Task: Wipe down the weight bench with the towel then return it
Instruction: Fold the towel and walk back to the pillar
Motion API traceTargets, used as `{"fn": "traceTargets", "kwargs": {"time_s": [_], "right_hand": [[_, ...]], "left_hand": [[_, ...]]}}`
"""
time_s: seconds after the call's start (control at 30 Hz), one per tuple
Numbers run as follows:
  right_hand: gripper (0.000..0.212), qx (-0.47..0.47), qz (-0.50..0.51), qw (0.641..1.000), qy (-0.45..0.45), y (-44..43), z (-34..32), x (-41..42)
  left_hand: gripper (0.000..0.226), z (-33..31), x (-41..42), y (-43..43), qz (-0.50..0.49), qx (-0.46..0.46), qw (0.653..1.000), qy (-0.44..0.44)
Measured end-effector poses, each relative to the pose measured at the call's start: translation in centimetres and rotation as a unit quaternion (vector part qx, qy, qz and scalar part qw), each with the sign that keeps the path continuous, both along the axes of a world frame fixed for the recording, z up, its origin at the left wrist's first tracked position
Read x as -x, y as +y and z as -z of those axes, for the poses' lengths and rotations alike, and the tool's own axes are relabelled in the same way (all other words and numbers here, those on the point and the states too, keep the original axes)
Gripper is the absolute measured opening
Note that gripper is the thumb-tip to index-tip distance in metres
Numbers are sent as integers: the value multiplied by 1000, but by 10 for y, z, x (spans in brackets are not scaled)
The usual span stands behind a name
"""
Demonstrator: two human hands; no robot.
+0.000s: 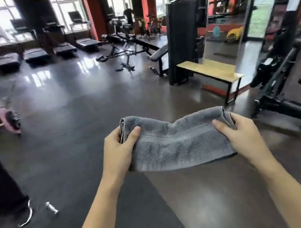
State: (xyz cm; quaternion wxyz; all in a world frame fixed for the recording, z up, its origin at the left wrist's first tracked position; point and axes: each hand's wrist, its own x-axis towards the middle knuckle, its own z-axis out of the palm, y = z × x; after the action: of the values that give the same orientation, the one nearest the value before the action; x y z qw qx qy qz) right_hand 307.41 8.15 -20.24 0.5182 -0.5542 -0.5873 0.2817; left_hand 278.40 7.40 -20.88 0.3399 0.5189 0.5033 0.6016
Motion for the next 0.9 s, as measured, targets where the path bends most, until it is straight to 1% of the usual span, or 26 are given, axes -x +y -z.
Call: {"fn": "traceTargets", "kwargs": {"time_s": [0.13,0.2,0.33,0.43,0.53,0.7,0.9], "right_hand": [[11,-16,-80,997,14,106,-5,82],[10,-23,-120,992,27,152,-2,131],[17,-38,-181,982,29,243,11,239],[8,-22,-208,976,66,315,13,319],[2,8,-241,965,105,387,-1,403],[3,9,-275,951,142,498,-24,529],[5,19,-287,942,173,623,-18,623]], "left_hand": [[12,3,81,48,-126,-10,992,-21],[10,9,125,71,-170,-5,985,-30],[9,28,220,134,-239,-4,970,-33],[10,32,297,194,-256,-14,966,-27],[10,18,376,254,-285,-23,958,-11],[15,-18,492,348,-320,-49,946,13],[11,-22,579,463,-327,-49,944,17]]}}
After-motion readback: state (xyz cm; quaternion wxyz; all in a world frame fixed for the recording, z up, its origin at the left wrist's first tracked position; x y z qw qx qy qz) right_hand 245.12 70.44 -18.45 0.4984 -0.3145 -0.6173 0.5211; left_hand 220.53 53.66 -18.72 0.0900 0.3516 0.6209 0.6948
